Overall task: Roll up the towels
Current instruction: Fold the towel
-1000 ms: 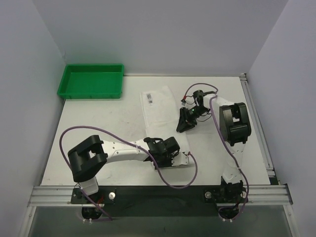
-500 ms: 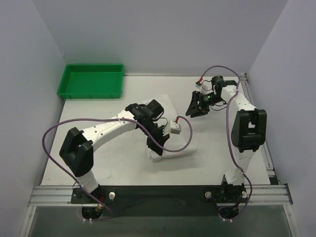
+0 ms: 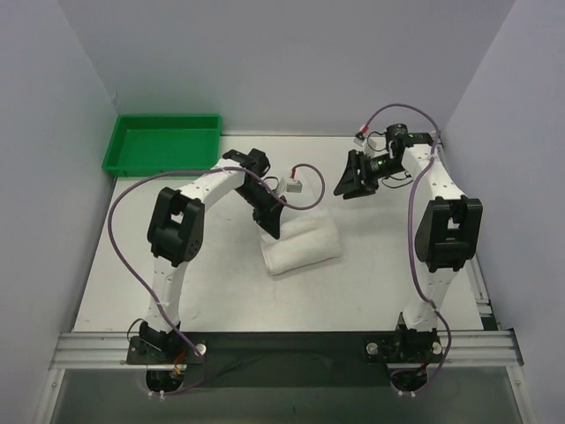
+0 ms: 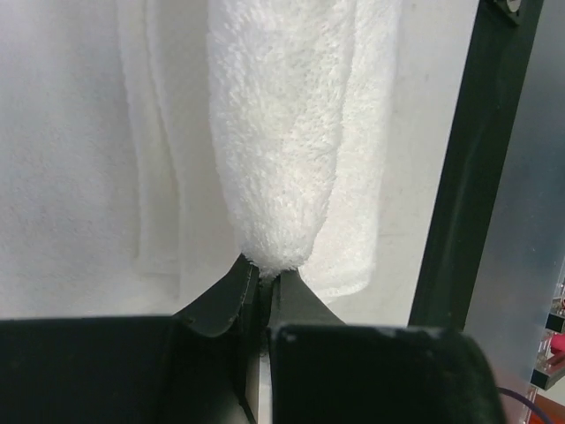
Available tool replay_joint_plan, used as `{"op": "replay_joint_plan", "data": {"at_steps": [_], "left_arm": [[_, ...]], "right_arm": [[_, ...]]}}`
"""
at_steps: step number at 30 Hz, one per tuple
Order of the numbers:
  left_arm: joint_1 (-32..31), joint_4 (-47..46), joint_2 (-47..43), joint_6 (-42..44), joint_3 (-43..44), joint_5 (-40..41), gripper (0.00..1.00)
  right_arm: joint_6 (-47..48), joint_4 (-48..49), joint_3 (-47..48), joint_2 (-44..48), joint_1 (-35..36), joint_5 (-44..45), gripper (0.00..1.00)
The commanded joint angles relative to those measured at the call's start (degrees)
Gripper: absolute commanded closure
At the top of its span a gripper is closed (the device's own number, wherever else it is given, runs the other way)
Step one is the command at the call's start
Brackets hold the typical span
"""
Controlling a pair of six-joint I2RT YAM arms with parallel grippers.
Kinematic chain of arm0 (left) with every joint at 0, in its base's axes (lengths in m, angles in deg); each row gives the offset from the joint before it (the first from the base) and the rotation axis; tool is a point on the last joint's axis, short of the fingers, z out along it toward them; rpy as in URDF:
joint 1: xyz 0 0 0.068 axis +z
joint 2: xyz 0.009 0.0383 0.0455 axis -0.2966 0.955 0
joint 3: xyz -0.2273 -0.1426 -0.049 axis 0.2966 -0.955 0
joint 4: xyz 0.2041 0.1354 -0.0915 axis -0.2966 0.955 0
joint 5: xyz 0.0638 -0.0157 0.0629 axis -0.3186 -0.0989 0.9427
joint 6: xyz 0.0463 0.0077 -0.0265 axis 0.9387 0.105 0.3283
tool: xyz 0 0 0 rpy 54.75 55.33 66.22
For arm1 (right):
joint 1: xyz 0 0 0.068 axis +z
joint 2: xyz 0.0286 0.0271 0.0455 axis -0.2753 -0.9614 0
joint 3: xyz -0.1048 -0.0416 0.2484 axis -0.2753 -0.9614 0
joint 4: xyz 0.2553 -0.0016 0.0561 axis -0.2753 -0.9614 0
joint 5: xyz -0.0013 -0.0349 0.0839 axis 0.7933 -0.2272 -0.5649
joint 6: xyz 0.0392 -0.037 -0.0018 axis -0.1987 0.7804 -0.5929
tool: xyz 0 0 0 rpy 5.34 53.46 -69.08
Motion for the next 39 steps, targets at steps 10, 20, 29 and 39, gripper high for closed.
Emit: {"op": "replay_joint_plan", "data": {"at_steps": [10,20,29,39], "left_arm": [[2.4,2.6,10.2,4.1,11.3,1.5,0.85],[4.7,2.7,7.3,4.1,10.5,2.7,0.48],[12.8,-10.5,-11.6,-1.5,-2.5,2.4,0.37],[11.8,-24.4,-33.2,-3.7,-19.7,9.8,0.25]], "right_arm": [[-2.9,2.1,-8.1,-0.8,6.8,-7.1,0.64],[-11.7,7.8,-11.4,-10.0,9.7,4.7,0.71],[-13.1,10.6,-15.5,-5.0,10.9,-2.3,0.63],[-10.6,10.2,-9.5,-0.6,13.9,-0.7,0.65]]}}
